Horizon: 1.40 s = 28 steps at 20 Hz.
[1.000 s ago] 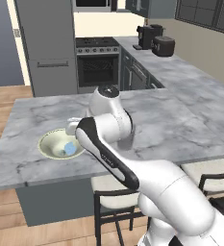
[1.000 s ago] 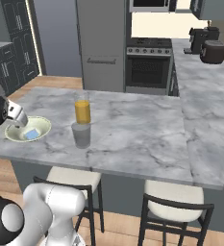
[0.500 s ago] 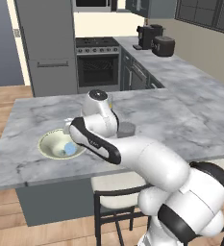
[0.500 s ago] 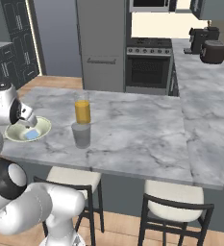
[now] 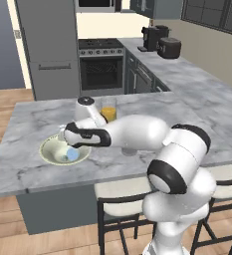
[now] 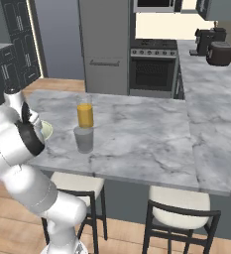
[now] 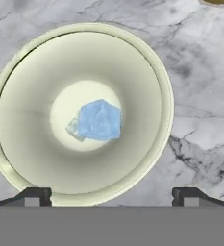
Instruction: There are two ice cubes in the ice bowl. Place both ice cubes in the glass cup.
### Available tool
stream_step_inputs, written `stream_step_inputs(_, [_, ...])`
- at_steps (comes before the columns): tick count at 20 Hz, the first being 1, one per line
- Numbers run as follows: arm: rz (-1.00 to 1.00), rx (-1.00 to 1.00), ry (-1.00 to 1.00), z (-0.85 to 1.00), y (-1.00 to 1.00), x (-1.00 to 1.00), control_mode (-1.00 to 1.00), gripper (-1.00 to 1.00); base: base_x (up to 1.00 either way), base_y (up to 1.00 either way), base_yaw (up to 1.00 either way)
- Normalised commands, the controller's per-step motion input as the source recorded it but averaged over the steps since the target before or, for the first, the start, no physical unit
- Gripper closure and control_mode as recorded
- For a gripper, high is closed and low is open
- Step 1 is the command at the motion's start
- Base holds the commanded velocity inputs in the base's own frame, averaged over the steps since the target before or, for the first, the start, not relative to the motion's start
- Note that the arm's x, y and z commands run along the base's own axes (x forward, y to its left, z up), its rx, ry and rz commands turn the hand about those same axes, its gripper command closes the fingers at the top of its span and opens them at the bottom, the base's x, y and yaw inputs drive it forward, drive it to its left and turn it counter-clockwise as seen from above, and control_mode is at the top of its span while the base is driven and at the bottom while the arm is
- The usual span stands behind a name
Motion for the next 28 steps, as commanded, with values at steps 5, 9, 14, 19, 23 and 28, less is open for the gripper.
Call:
stream_step_inputs(5, [0.00,-0.11,0.02,-0.47,0.03,0.17,-1.00,-1.00,0.00,0.00,0.00])
stream_step_inputs(9, [0.00,0.00,0.09,-0.34,0.00,0.08,-1.00,-1.00,0.00,0.00,0.00])
stream_step_inputs(14, [0.00,-0.02,0.08,-0.45,0.00,0.19,-1.00,-1.00,0.00,0.00,0.00])
stream_step_inputs(19, [-0.01,-0.01,0.00,-0.23,0.08,0.33,-1.00,-1.00,0.00,0.00,0.00])
stream_step_inputs(23, [-0.01,-0.01,0.00,-0.28,0.27,0.43,-1.00,-1.00,0.00,0.00,0.00])
stream_step_inputs(28, [0.00,0.00,0.03,-0.38,0.17,0.32,-1.00,-1.00,0.00,0.00,0.00])
